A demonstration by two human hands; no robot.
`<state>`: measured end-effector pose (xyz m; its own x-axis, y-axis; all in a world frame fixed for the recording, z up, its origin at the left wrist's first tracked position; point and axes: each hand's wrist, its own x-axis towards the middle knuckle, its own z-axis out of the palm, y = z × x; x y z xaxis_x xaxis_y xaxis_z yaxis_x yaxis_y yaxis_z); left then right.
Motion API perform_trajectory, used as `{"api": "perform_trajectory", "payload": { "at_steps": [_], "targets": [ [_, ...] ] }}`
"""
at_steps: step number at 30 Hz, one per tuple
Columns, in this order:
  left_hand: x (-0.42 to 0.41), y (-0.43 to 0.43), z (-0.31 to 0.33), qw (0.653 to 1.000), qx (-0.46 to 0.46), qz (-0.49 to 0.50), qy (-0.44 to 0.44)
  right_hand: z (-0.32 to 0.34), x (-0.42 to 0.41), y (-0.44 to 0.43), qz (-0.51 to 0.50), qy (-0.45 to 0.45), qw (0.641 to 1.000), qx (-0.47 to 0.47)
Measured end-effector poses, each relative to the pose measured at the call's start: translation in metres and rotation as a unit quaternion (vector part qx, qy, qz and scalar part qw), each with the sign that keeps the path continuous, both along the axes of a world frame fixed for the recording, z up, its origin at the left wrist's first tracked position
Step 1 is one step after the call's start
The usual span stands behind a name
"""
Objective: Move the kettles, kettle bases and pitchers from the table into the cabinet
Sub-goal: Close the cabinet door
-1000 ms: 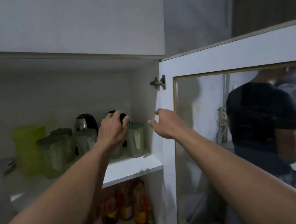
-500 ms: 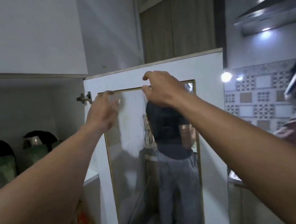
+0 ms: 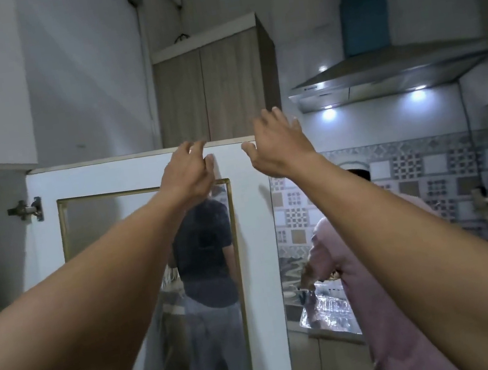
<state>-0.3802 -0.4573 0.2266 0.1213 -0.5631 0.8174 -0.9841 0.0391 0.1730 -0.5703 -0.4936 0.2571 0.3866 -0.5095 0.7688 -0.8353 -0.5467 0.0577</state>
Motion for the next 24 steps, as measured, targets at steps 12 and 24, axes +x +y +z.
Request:
{"api": "perform_trajectory", "payload": {
  "at_steps": [12,24],
  "targets": [
    [-0.009,-0.038,0.003,0.999,0.031,0.039,-0.013,0.009,-0.002,-0.039,0.1,-0.048,0.988,0.108],
    [-0.036,0.083,0.008,0.993,-0.065,-0.058,0.077,0.03,-0.021,0.066,0.217,-0.105,0.964,0.113]
  ]
}}
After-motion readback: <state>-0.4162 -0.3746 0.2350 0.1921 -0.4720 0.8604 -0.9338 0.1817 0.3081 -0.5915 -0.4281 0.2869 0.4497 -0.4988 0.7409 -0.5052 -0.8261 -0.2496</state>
